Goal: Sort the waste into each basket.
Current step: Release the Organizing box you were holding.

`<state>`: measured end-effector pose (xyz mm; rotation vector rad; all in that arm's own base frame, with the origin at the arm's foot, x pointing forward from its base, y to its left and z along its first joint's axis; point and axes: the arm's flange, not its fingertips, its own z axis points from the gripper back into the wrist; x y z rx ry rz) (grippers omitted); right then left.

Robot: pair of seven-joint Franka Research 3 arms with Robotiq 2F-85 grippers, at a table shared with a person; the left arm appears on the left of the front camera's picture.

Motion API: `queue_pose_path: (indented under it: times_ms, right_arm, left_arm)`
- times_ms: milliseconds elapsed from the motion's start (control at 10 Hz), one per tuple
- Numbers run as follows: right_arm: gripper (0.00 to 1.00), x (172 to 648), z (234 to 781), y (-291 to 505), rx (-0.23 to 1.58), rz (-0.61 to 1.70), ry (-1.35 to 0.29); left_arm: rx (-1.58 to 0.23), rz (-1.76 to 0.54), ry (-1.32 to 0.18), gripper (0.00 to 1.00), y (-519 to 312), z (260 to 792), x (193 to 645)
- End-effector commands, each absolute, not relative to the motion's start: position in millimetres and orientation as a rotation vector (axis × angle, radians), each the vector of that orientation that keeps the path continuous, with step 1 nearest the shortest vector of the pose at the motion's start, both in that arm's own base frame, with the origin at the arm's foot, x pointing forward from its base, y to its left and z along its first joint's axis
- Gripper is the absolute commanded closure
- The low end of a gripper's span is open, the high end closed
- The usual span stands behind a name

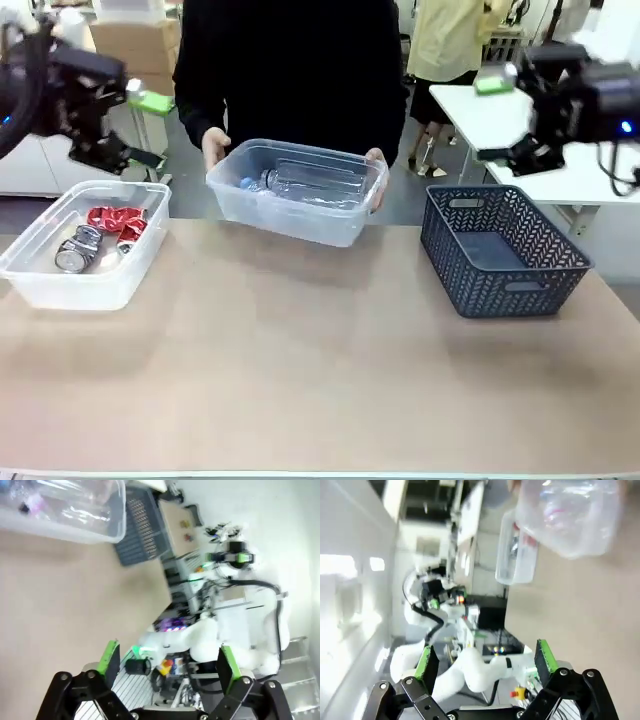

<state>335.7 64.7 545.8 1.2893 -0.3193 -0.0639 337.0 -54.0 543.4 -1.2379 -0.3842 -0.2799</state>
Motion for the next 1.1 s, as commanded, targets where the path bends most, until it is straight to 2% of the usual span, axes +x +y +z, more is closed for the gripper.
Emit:
queue_pose_path:
  times_ms: [0, 100, 1000]
  right_arm:
    - [0.00, 308.0, 529.9, 38.9, 1.211, -0.228, -0.457]
    - [0.00, 335.7, 545.8, 64.7, 1.289, -0.064, -0.319]
    - [0.00, 335.7, 545.8, 64.7, 1.289, -0.064, -0.319]
  left_arm:
    - [-1.312, -0.136, -0.479, 0.00, -25.7, 513.3, 317.7]
    - [-1.238, -0.280, -0.384, 0.00, -54.0, 543.4, 337.0]
    - [-1.238, -0.280, -0.384, 0.00, -54.0, 543.4, 337.0]
